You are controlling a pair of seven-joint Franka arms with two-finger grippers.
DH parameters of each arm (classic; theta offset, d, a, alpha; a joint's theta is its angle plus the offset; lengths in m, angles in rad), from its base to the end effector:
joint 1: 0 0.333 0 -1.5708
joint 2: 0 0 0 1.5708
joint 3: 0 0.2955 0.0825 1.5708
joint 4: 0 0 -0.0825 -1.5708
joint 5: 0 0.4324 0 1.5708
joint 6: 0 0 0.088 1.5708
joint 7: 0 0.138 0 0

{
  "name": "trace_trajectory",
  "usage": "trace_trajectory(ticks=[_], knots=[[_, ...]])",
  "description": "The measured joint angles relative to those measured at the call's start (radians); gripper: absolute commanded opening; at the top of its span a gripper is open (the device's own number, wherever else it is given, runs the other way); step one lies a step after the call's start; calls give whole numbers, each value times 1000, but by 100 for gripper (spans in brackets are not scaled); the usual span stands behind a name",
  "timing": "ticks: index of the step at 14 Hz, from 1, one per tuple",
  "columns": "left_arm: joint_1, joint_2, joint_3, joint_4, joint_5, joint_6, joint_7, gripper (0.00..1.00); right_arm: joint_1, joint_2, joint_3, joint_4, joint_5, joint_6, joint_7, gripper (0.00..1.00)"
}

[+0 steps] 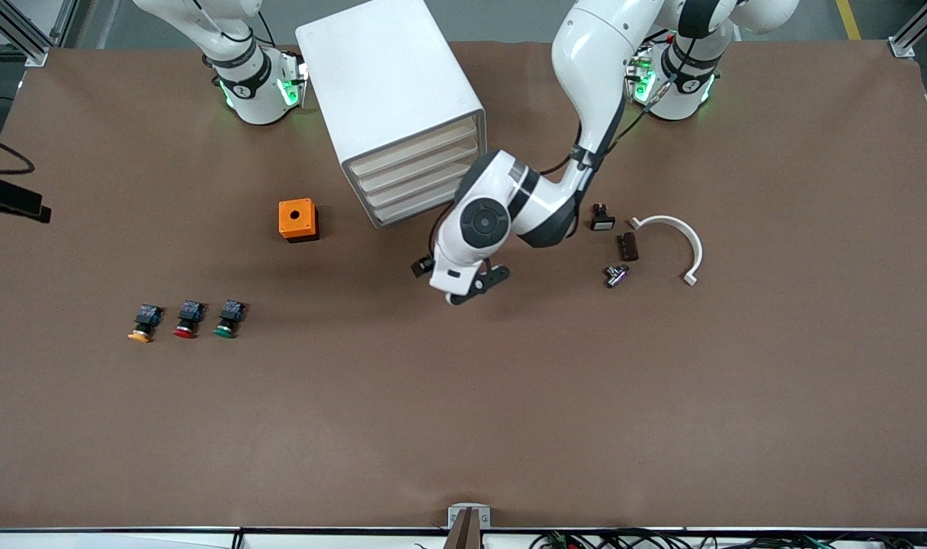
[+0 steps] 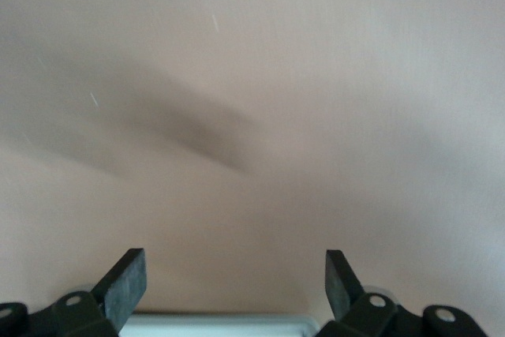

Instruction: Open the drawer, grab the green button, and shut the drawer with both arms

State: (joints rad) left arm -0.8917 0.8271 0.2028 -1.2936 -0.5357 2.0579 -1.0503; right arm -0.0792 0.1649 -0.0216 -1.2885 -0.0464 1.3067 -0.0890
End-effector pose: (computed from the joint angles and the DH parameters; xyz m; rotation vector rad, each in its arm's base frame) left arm 0.5494 -0.5423 0.1865 2.8263 0.8190 -0.3988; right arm 0.6128 -0.0681 0.5944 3.0976 -0.0319 -0.2337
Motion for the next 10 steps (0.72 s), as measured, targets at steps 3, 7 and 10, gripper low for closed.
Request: trace_trajectory(ticks=[3,7,10], knots=[[44,0,11,-1,0,0,0,100,0,-90,-1,-118,8,11,0,100],[103,-3,14,0,0,0,0,100,-1,-242,-3,-341,8,157,0,100],[151,-21,14,1,0,0,0,100,-1,-309,-1,-400,9,190,-2,100]])
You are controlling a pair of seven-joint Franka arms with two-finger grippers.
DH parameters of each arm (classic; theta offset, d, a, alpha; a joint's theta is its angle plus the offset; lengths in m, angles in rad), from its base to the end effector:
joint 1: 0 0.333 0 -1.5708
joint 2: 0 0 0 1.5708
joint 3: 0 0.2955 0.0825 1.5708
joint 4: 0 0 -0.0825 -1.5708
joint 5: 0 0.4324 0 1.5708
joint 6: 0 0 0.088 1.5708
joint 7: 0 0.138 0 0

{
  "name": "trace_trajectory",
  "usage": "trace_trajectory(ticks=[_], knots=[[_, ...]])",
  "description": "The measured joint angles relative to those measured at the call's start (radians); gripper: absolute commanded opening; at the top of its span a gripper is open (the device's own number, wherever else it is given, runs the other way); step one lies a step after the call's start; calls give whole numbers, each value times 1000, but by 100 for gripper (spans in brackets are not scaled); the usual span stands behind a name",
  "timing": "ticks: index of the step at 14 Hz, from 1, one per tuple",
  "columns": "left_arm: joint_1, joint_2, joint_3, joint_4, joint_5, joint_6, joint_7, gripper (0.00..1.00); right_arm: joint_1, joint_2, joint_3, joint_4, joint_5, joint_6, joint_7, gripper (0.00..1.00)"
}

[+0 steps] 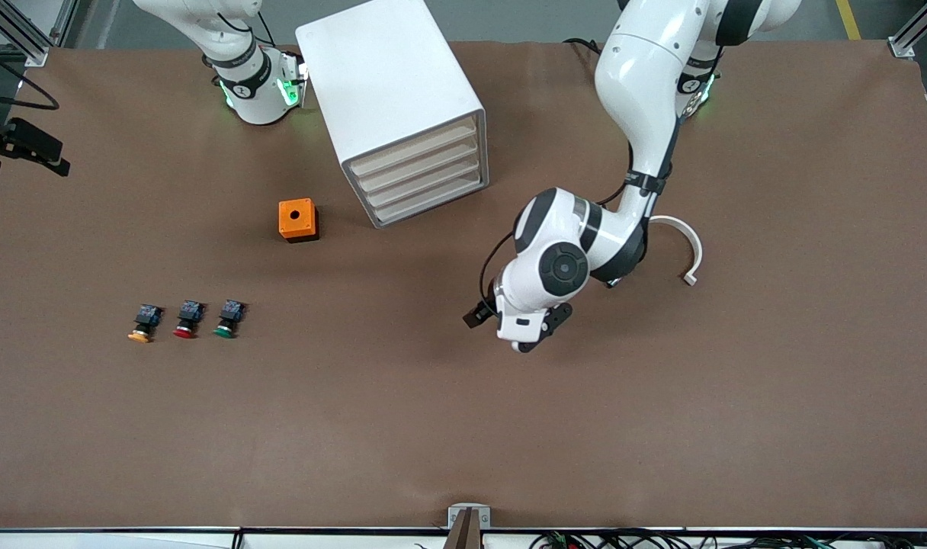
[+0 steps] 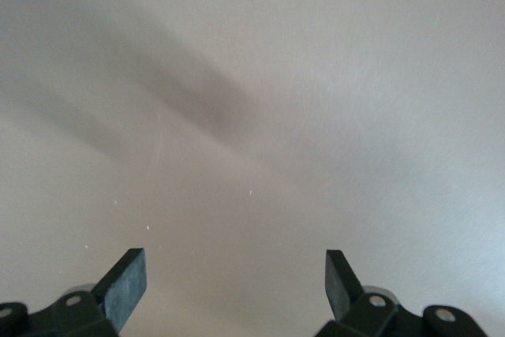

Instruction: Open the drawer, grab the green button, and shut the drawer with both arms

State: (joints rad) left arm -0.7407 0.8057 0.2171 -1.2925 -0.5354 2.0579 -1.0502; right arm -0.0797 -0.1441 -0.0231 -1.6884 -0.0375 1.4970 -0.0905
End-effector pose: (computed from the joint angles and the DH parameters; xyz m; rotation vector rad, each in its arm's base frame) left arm 0.6325 -0.4485 0.2044 2.7263 1.0271 -0.3441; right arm 0.5471 -0.0626 0.5893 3.1111 -0.0216 -0.0784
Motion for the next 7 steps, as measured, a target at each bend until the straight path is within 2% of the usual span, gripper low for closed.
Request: trace_trajectory(ticks=[2,5,7], knots=[[24,-12,0,0,35,0,18,100,1,-9,4,0,1,2,0,100],[53,-39,0,2,155,-3,88,100,1,-10,4,3,1,-4,1,100],[89,-77,1,4,173,-42,160,100,1,-10,4,4,2,-10,26,100]])
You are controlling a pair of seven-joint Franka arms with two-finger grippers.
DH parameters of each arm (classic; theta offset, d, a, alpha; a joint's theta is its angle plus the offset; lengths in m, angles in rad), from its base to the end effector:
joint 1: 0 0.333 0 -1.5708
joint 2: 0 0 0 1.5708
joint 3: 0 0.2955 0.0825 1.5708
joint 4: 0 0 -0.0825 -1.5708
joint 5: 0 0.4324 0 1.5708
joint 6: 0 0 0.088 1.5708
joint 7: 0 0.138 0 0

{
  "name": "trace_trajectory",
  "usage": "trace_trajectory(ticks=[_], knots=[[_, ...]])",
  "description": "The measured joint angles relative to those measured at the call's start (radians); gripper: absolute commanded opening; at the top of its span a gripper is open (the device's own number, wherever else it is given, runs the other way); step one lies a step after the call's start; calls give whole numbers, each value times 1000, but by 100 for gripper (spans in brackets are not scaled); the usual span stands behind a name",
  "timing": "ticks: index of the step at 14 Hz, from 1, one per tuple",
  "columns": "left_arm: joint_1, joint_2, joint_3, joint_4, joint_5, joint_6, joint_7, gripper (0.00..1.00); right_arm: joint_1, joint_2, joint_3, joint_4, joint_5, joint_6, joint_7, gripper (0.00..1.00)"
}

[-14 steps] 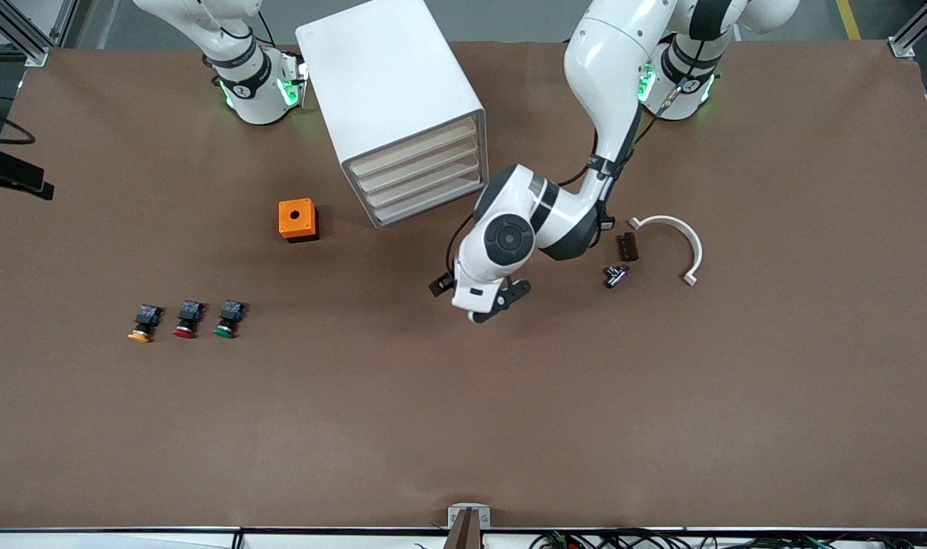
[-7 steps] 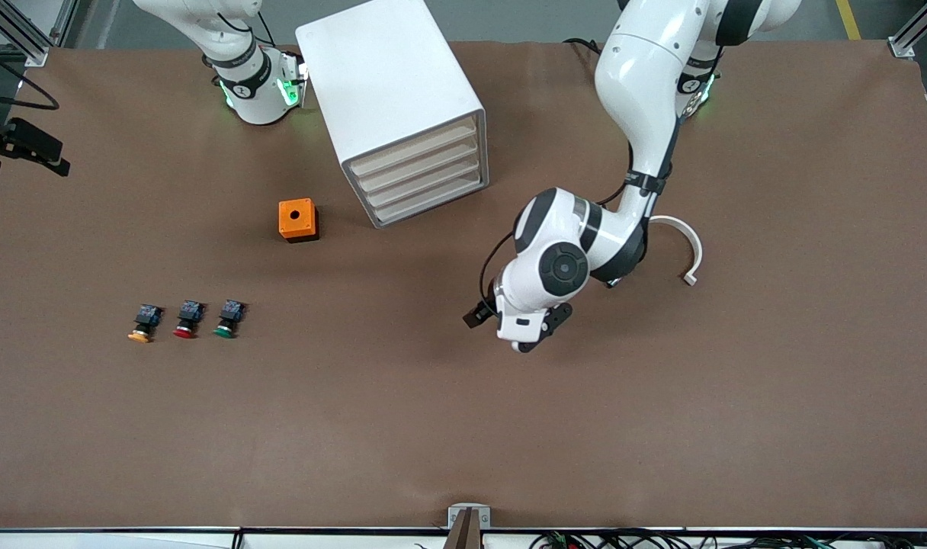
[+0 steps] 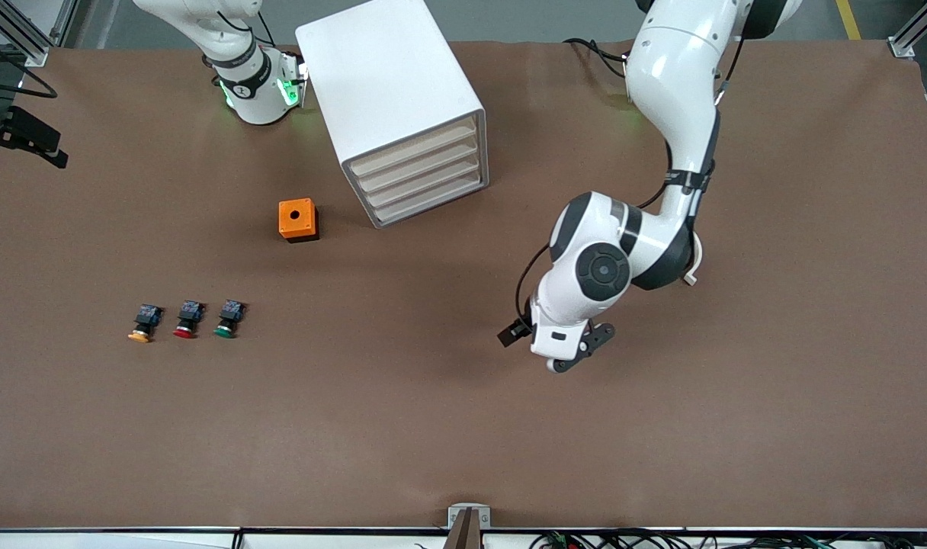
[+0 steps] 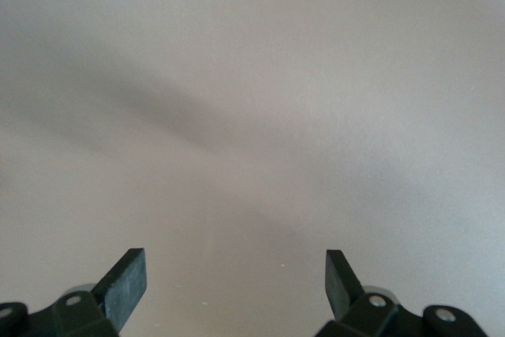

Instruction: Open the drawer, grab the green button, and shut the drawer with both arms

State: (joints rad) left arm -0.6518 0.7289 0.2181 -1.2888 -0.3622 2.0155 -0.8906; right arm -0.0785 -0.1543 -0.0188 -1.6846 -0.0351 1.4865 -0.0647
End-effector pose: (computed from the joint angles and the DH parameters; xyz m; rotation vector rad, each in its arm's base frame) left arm 0.6751 -0.3812 0.2584 2.8689 0.8183 -0.1505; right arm 0.5435 -0.0588 0.5959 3.1118 -0.0537 -0.0720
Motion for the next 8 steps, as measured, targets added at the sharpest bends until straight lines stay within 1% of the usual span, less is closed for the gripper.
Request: trace_trajectory(ticks=[4,6,8], knots=[[99,-97,2,1,3,-132,208,100,0,0,0,0,2,-25,76,100],[150,-151,3,2,3,-239,318,100,-1,0,-5,0,15,-26,78,100],[202,-205,4,1,13,-351,431,100,-5,-1,-13,1,49,-22,76,100]])
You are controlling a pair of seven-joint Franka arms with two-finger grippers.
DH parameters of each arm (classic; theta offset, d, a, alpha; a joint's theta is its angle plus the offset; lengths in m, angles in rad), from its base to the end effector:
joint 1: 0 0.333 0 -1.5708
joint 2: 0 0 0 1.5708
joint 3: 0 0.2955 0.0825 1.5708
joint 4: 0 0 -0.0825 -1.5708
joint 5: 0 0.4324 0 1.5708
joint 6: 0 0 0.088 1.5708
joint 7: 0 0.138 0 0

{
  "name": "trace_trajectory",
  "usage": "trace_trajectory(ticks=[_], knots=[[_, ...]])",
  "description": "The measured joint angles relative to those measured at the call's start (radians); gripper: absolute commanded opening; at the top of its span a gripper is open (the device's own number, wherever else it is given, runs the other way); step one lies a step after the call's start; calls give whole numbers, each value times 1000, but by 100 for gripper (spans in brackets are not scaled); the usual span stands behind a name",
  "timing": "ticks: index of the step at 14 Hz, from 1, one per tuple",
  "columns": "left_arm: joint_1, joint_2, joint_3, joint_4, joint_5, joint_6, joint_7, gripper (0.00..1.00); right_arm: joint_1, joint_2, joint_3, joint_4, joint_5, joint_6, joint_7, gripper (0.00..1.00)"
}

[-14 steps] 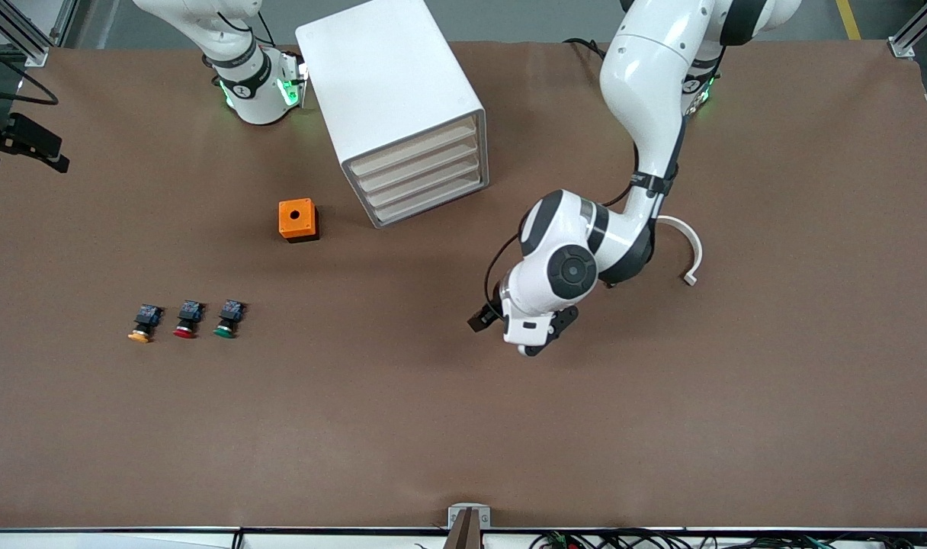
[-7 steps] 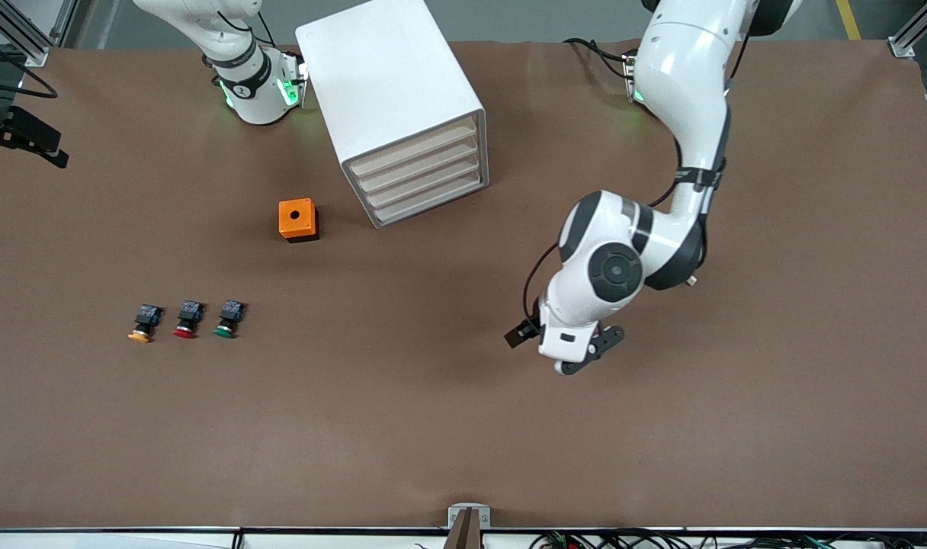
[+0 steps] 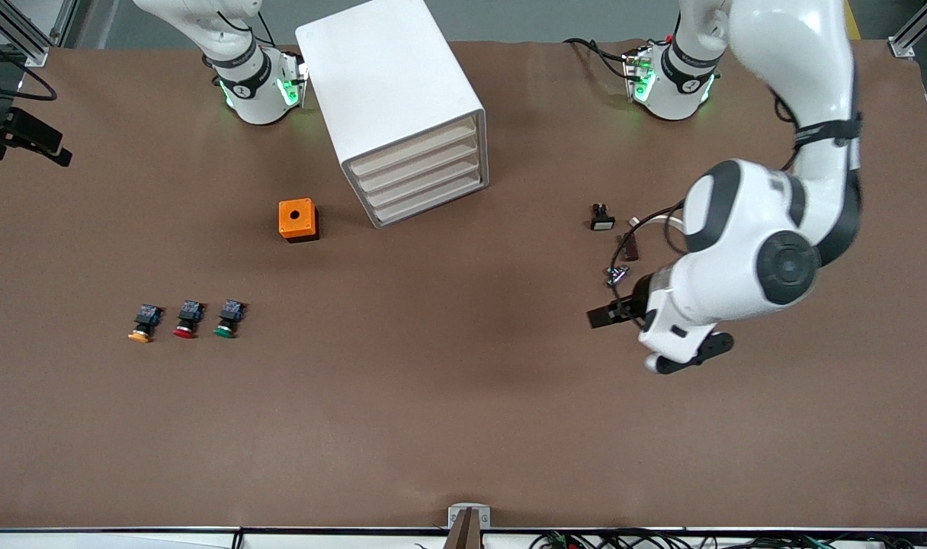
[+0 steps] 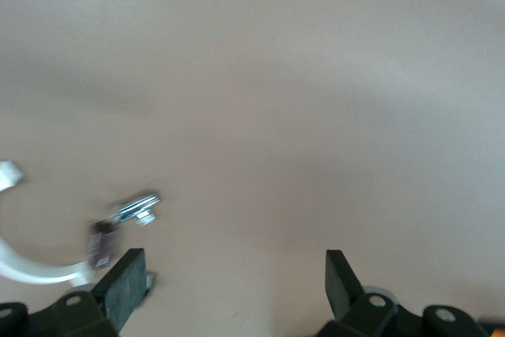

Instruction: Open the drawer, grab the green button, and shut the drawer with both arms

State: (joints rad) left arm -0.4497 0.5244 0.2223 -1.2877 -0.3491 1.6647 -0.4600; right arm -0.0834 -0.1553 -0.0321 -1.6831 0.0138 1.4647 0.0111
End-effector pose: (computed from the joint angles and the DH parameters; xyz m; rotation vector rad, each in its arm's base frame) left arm 0.6905 -0.2330 0.3850 2.9265 0.3939 -0.3051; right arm 0.5399 -0.0617 0.5954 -3.1120 0.1948 0.0969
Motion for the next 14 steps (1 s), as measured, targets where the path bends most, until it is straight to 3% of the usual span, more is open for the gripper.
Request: trace_trajectory(ticks=[3,9,14], knots=[[66,-91,1,-43,53,-78,133,100,0,-3,-2,5,11,33,-39,100],[141,-357,1,-338,188,-92,344,100,0,-7,3,35,9,48,-58,100],[277,-522,1,-502,243,-53,542,100,0,-7,1,36,-1,48,-59,100]])
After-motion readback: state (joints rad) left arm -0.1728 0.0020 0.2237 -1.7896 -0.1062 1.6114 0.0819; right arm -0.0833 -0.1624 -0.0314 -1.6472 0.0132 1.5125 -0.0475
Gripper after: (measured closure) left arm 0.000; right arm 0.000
